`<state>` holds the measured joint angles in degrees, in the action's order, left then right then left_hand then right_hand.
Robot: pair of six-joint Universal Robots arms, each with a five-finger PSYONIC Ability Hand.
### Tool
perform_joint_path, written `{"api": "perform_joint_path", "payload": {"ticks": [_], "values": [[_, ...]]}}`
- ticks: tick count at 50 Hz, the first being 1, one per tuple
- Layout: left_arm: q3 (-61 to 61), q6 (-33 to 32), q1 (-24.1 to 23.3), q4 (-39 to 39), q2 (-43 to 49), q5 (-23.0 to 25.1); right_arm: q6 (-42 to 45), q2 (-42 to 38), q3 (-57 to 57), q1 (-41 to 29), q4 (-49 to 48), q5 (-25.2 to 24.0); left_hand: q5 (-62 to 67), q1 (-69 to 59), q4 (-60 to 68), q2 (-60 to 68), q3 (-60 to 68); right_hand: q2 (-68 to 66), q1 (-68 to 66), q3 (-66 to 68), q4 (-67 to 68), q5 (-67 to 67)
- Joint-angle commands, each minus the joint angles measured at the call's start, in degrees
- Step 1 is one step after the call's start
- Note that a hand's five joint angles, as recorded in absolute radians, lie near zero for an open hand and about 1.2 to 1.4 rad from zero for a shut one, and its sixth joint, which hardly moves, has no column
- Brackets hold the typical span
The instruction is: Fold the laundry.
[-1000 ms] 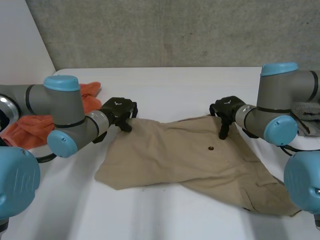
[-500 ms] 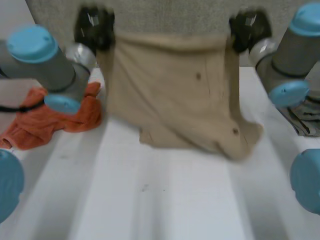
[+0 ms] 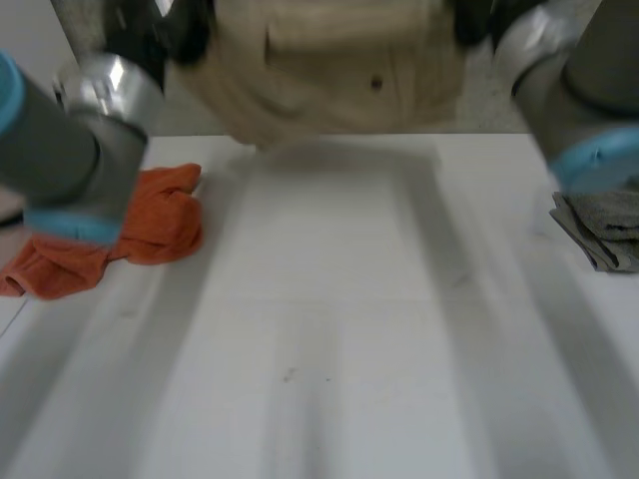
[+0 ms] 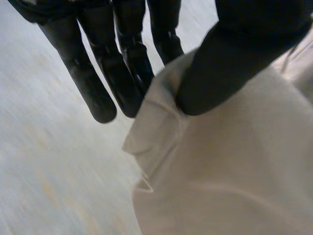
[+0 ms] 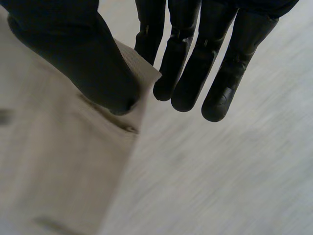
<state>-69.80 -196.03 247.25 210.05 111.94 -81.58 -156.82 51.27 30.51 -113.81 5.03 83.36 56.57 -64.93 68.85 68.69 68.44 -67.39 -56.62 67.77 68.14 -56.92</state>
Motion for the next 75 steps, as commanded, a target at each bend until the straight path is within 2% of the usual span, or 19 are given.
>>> {"api": "perform_joint_path", "payload": {"ticks": [1, 3, 7, 13, 19, 31, 32, 33, 34, 35, 42, 47, 58, 68, 70, 73, 74, 75], "values": [[-23.87, -2.24, -1.51, -0.96, -3.49, -0.33, 1.08, 5.94, 29.23, 1.65, 4.20, -8.56, 13.43, -15.07, 11.15, 11.31, 11.56, -12.61, -23.38, 12.23, 11.86, -13.08], [-27.21, -3.56, -1.51, -1.40, -3.66, -0.51, 2.39, 6.56, 35.80, 3.32, 4.28, -10.75, 13.43, -15.07, 11.15, 11.31, 11.56, -12.61, -23.38, 12.23, 11.86, -13.08], [-33.02, -7.08, -2.12, -4.47, -3.23, -0.60, 6.25, 6.65, 43.37, 4.38, 4.28, -11.47, 13.43, -15.07, 11.15, 11.31, 11.56, -12.61, -23.38, 12.23, 11.86, -13.08], [-36.19, -8.75, -5.11, -14.31, -3.31, -1.12, 11.88, 6.83, 50.34, 5.70, 4.81, -11.12, 13.43, -15.07, 11.15, 11.31, 11.56, -12.61, -23.38, 12.23, 11.86, -13.08], [-37.16, -8.31, -5.29, -23.80, -6.29, -5.60, 14.53, 12.44, 55.88, 7.72, 7.36, -11.20, 13.43, -15.07, 11.15, 11.31, 11.56, -12.61, -23.38, 12.23, 11.86, -13.08], [-39.45, -8.23, -5.64, -24.96, -9.02, -6.13, 14.79, 19.39, 62.91, 10.27, 7.98, -10.85, 13.43, -15.07, 11.15, 11.31, 11.56, -12.61, -23.38, 12.23, 11.86, -13.08], [-39.45, -8.23, -5.64, -24.87, -9.02, -6.22, 14.62, 19.74, 63.26, 10.27, 7.63, -11.03, 13.43, -15.07, 11.15, 11.31, 11.56, -6.51, -17.28, 6.12, 5.76, -6.98], [-39.36, -8.23, -5.55, -24.61, -9.02, -6.22, 14.18, 20.01, 63.61, 10.36, 7.10, -11.03, 13.43, -15.07, 11.15, 11.31, 11.56, 5.54, -5.23, -5.93, -6.29, 5.07], [-39.27, -8.31, -5.47, -24.34, -8.94, -6.22, 13.65, 20.45, 64.49, 10.36, 5.71, -11.03, 13.43, -15.07, 11.15, 11.31, 11.56, 23.98, 13.21, -24.37, -24.73, 23.51], [-38.92, -8.31, -5.29, -23.82, -8.94, -6.22, 13.39, 20.45, 65.11, 10.36, 4.65, -10.94, 13.43, -15.07, 11.15, 11.31, 11.56, 28.66, 17.89, -29.05, -29.41, 28.19], [-36.81, -8.31, -4.67, -21.27, -8.76, -6.22, 9.44, 21.85, 70.38, 9.13, -3.18, -9.97, 13.43, -15.07, 11.15, 11.31, 11.56, 42.99, 32.21, -43.37, -43.74, 42.51], [-33.30, -8.23, -4.41, -20.65, -8.15, -6.31, 6.97, 23.26, 72.32, 8.16, -4.76, -10.15, 13.43, -15.07, 11.15, 11.31, 11.56, 44.52, 33.75, -44.91, -45.27, 44.05], [-24.16, -8.05, -4.06, -21.00, -2.70, -6.57, 1.96, 21.68, 73.64, 7.28, -10.04, -9.53, 13.43, -15.07, 11.15, 11.31, 11.56, 44.19, 33.42, -44.57, -44.94, 43.71], [-20.55, -7.79, -4.06, -21.18, -0.24, -6.84, 0.29, 13.69, 69.42, 3.94, -10.48, -6.90, 13.43, -15.07, 11.15, 11.31, 11.56, 40.33, 29.56, -40.71, -41.08, 39.85], [-20.55, -7.70, -4.15, -21.27, -0.15, -6.84, 0.20, 12.72, 68.81, 3.68, -10.57, -6.02, 13.43, -15.07, 11.15, 11.31, 11.56, 33.63, 22.86, -34.01, -34.38, 33.16], [-20.99, -7.70, -4.23, -21.35, -0.15, -6.84, 0.20, 12.19, 67.23, 3.24, -11.09, -4.18, 13.43, -15.07, 11.15, 11.31, 11.56, -6.82, -17.59, 6.44, 6.07, -7.30], [-21.16, -7.79, -4.15, -21.35, -0.15, -6.92, 0.20, 12.45, 66.96, 3.50, -11.36, -3.74, 13.43, -15.07, 11.15, 11.31, 11.56, -12.55, -23.32, 12.17, 11.80, -13.03], [-21.51, -7.79, -4.23, -21.44, -0.15, -6.84, 0.20, 12.89, 66.70, 3.76, -11.88, -2.78, 13.43, -15.07, 11.15, 11.31, 11.56, -12.61, -23.38, 12.23, 11.86, -13.08]]}}
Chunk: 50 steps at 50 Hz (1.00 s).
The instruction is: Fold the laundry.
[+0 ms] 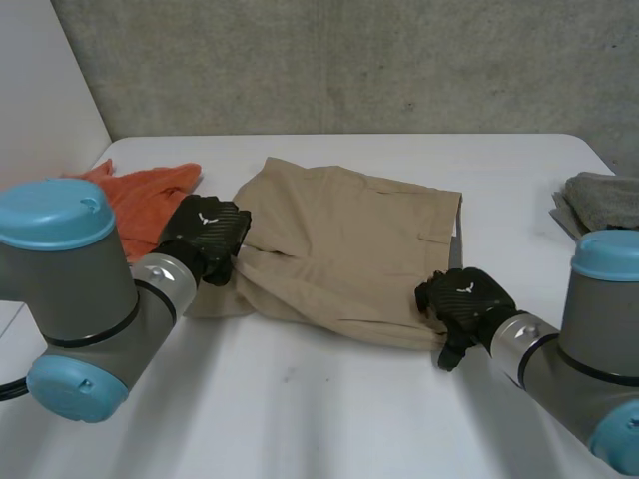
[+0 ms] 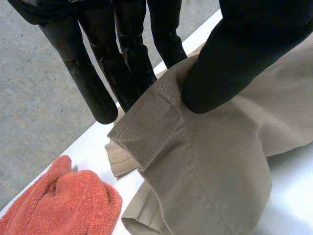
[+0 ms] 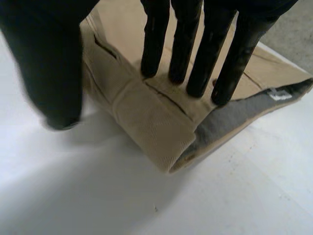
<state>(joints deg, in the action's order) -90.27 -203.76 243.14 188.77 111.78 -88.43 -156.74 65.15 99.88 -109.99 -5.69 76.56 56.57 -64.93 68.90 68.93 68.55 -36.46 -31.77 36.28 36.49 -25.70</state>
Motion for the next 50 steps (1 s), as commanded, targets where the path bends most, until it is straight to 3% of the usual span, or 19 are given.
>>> {"api": "perform_joint_path", "payload": {"ticks": [1, 4, 9, 15, 18, 20, 24, 29, 31, 38, 44, 50], "values": [[-1.57, -0.06, -0.29, -0.33, 0.02, 0.01, 0.12, -0.82, -2.58, 0.12, -1.43, 4.29, 13.43, -15.07, 11.10, 11.07, 11.45, -43.54, -48.23, 43.72, 43.51, -44.30], [-3.06, -0.24, -0.56, -1.47, -0.68, 0.10, 1.35, 2.95, -2.23, 0.30, -1.09, 4.30, 13.43, -15.07, 11.10, 11.07, 11.45, -43.54, -48.23, 43.72, 43.51, -44.30], [-8.86, -1.03, -0.91, -10.07, -8.06, 0.45, 5.99, 12.00, -0.04, 0.39, 4.44, 3.42, 13.43, -15.07, 11.10, 11.07, 11.45, -43.54, -48.23, 43.72, 43.51, -44.30], [-15.46, -1.03, -1.35, -22.11, -16.06, 1.32, 23.27, 17.37, 3.47, 5.82, 19.53, 0.69, 13.43, -15.07, 11.10, 11.07, 11.45, -43.54, -48.23, 43.72, 43.51, -44.30], [-18.01, -0.76, -3.89, -28.62, -19.14, 4.48, 31.90, 19.30, 5.24, 8.81, 28.76, 0.08, 13.43, -15.07, 11.10, 11.07, 11.45, -43.54, -48.23, 43.72, 43.51, -44.30], [-19.06, -0.50, -6.95, -31.86, -20.45, 7.46, 34.38, 20.01, 5.50, 9.44, 32.65, -0.36, 13.43, -15.07, 11.10, 11.07, 11.45, -43.54, -48.23, 43.72, 43.51, -44.30], [-19.24, -0.94, -8.64, -33.64, -20.82, 8.80, 35.01, 20.63, 4.54, 9.44, 34.87, -0.98, 13.43, -15.07, 11.10, 11.07, 11.45, -43.54, -48.23, 43.72, 43.51, -44.30], [-15.82, -1.03, -8.29, -28.47, -17.83, 8.36, 30.99, 19.84, 0.77, 9.26, 31.19, -1.15, 13.43, -15.07, 11.10, 11.07, 11.45, -43.54, -48.23, 43.72, 43.51, -44.30], [-12.84, -1.12, -8.29, -22.76, -13.97, 7.66, 28.17, 18.70, -0.55, 9.18, 28.20, -1.24, 13.43, -15.07, 11.10, 11.07, 11.45, -43.54, -48.23, 43.72, 43.51, -44.30], [0.32, -1.20, -7.94, -7.30, 0.24, 0.73, 20.86, 6.66, -9.07, 8.82, 17.38, 1.30, 13.43, -15.07, 11.10, 11.07, 11.45, -43.54, -48.23, 43.72, 43.51, -44.30], [14.05, -4.62, -7.86, -2.09, 12.04, -2.80, 20.07, -1.23, -18.37, 4.89, 12.73, 9.81, 13.43, -15.07, 11.10, 11.07, 11.45, -43.54, -48.23, 43.72, 43.51, -44.30], [29.52, -12.79, -7.50, 4.40, 24.61, -3.07, 19.89, -8.45, -27.35, 2.23, 8.06, 14.40, 13.43, -15.07, 11.10, 11.07, 11.45, -43.54, -48.23, 43.72, 43.51, -44.30]]}}
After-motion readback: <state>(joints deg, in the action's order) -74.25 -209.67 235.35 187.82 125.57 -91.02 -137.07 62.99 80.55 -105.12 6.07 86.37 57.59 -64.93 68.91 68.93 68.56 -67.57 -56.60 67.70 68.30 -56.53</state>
